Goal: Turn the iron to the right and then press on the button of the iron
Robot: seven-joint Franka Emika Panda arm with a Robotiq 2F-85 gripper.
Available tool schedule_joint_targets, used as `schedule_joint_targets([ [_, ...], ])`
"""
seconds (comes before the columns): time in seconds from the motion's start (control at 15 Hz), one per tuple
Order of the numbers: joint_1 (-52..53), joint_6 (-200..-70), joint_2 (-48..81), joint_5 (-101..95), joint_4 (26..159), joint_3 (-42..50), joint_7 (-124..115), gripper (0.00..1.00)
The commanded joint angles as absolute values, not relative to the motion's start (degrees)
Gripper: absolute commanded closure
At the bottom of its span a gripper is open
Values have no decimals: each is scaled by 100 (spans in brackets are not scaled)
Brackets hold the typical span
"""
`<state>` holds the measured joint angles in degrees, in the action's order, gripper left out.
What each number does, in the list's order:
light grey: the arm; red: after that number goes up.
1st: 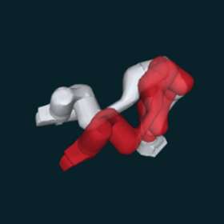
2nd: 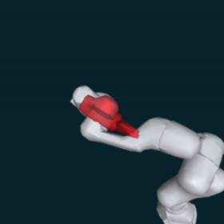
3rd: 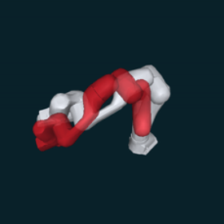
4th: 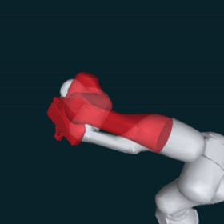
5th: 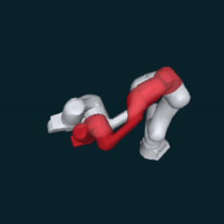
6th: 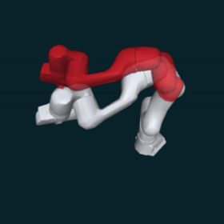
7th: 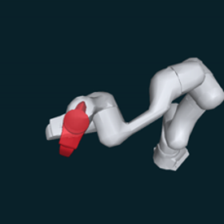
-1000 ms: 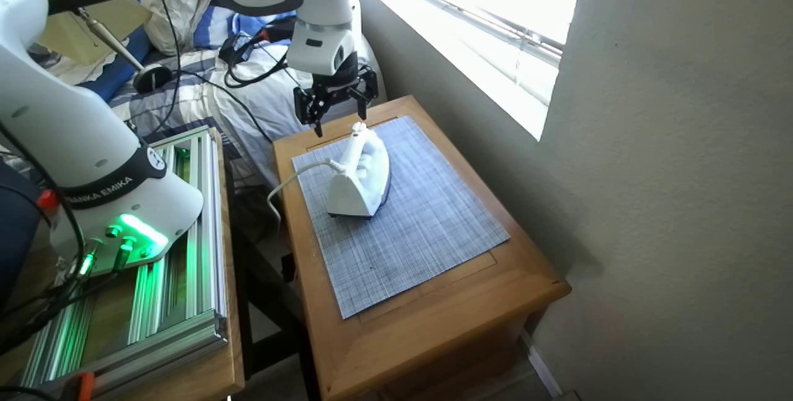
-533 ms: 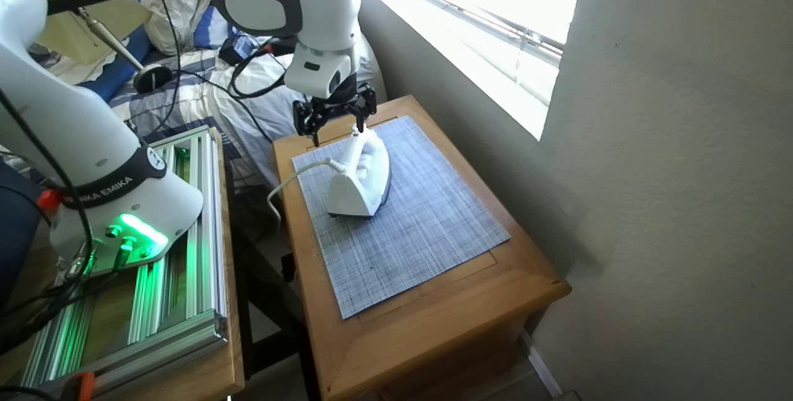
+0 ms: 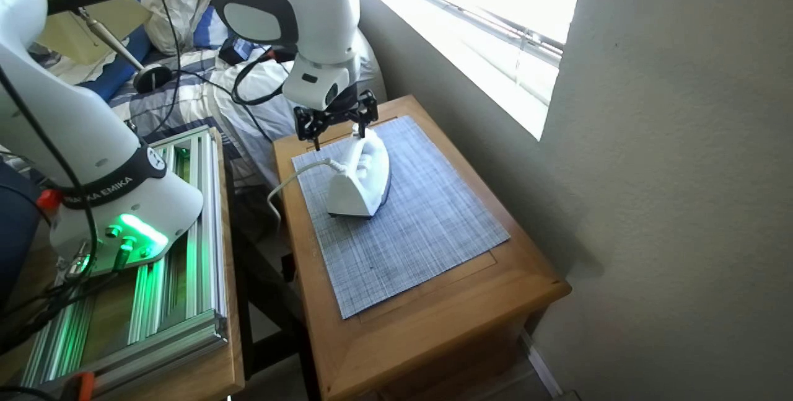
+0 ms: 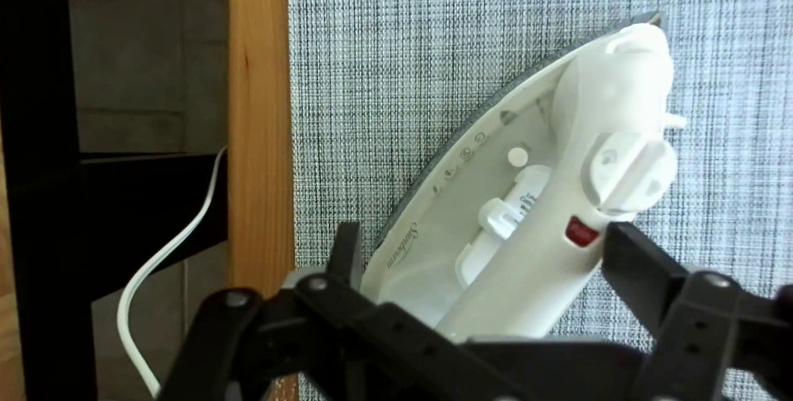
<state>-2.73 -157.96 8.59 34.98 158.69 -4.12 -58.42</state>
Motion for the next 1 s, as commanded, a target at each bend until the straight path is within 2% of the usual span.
schedule_joint_targets([
  [0.0, -339, -16120, 973, 4118, 15869, -561, -5387, 0],
  [0.93, -448, -16433, 1171, 5290, 15830, -627, -4305, 0],
])
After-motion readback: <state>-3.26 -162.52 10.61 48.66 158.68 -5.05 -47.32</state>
